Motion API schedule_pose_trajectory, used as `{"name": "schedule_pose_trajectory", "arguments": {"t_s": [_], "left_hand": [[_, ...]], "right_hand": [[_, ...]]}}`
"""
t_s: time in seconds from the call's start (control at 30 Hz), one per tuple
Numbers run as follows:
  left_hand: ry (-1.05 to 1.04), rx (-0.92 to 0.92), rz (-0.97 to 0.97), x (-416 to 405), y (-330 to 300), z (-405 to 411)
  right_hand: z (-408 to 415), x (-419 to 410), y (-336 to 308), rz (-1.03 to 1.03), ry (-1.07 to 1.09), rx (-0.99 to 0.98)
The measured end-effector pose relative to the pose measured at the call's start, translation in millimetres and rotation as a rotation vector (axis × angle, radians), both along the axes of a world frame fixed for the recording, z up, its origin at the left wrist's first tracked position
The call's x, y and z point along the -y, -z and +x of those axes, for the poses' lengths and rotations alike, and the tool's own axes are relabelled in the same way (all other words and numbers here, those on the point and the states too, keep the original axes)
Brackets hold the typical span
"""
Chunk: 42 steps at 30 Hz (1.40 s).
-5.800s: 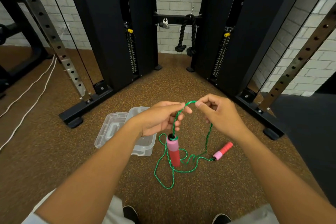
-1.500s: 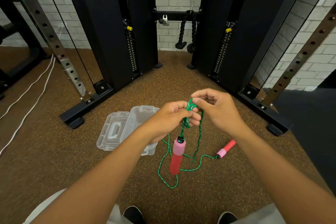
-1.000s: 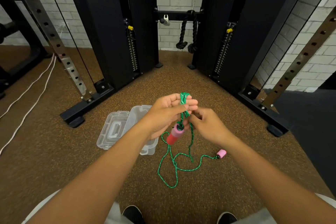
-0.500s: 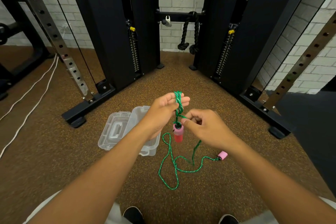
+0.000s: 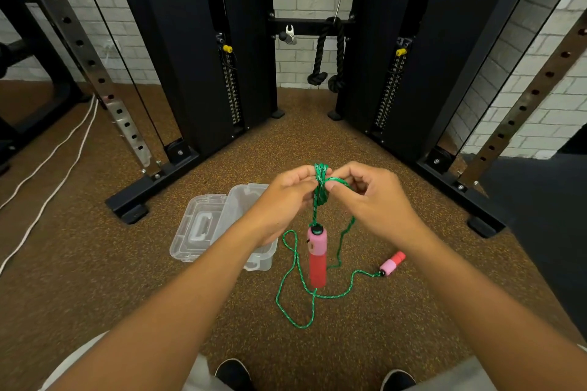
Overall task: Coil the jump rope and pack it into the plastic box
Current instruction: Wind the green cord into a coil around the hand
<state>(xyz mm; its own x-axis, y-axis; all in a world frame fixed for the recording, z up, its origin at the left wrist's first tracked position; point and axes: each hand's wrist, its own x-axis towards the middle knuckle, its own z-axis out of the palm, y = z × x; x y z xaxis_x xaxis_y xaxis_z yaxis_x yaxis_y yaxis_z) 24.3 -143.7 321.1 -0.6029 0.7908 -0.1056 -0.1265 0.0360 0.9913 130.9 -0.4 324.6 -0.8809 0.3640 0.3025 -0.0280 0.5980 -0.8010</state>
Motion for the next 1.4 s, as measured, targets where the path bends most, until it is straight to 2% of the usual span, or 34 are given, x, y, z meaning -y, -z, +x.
{"name": "schedule_pose_trajectory", "arguments": {"t_s": [0.33,0.5,0.6,0.8,0.93,1.07,1.4], "left_hand": [[0.105,-0.016,0.004,-2,-2,12],[0.137,-0.150,-0.045,-2,0,13],[0.156,-0.170,-0.039,-1,1,12],[0.171,-0.048,-0.019,1,-2,11],[0.183,-0.040,-0.036,1,-3,12],[0.186,0.017,-0.016,3,-6,12],[0.110,0.128,0.133,4,-8,5]], "right_hand": [[2,-10,-10,-0.054,-0.010,-0.009],[0,-12,-8,-0.020,0.012,-0.014],[0,-14,-8,-0.008,0.032,-0.023],[0,-14,-9,-0.184,-0.015,0.026],[3,-13,-7,-0.454,-0.020,0.067],[3,-15,2,-0.604,0.000,0.091],[1,5,24,-0.517,0.010,0.229]]}}
